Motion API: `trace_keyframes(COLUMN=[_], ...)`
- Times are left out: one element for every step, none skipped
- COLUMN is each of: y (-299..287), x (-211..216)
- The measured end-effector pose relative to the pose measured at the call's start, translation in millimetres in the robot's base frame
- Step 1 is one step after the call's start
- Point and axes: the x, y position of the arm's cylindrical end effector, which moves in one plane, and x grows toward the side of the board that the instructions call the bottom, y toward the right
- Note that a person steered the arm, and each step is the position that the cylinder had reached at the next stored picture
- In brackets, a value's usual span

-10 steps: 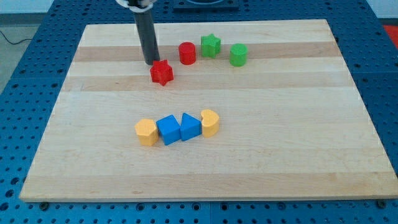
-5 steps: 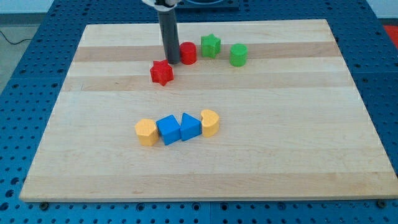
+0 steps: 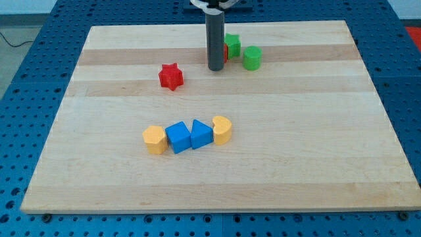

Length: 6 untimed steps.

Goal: Push the red circle towards the top along with the green star

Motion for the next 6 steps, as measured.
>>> trace_keyframes(y=[6, 11, -26, -64, -61, -46], x=[0, 0, 5, -3, -17, -17])
